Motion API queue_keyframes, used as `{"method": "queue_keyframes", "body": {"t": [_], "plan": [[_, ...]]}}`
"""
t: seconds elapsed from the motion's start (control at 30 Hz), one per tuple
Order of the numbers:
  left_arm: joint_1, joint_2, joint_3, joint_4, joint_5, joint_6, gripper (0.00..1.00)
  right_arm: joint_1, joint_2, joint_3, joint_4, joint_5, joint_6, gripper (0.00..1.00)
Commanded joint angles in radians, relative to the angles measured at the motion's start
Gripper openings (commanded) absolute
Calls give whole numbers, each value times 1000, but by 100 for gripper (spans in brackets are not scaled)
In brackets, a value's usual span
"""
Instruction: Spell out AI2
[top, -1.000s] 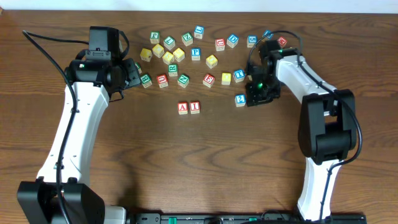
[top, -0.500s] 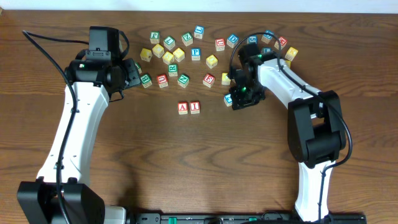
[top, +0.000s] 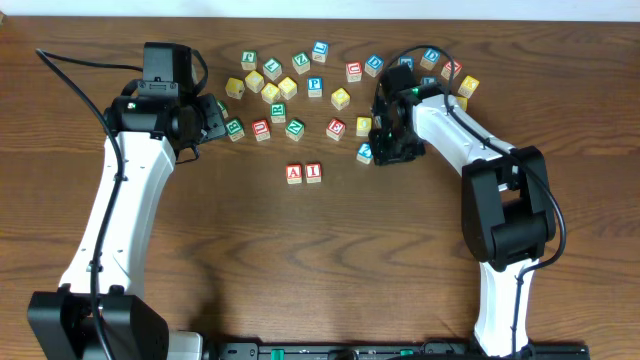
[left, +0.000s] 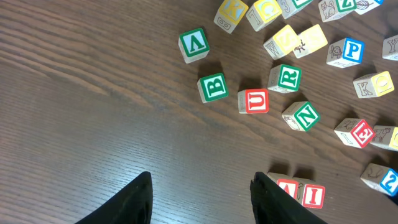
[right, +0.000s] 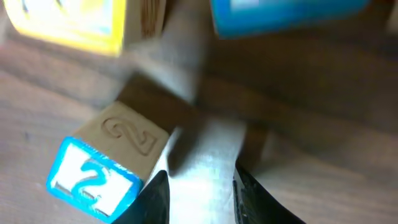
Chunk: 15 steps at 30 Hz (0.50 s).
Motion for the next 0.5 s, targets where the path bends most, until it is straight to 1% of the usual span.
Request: {"method": "queue_keyframes", "body": {"t": [0.0, 0.33, 0.47], "plan": [[2, -1, -8, -2, -13, 9, 50, -6, 56, -31, 37, 70, 25, 31], [2, -1, -8, -2, -13, 9, 50, -13, 56, -26, 113, 61, -13, 32], [2, -1, -8, -2, -13, 9, 50, -13, 56, -1, 117, 8, -22, 32]]}}
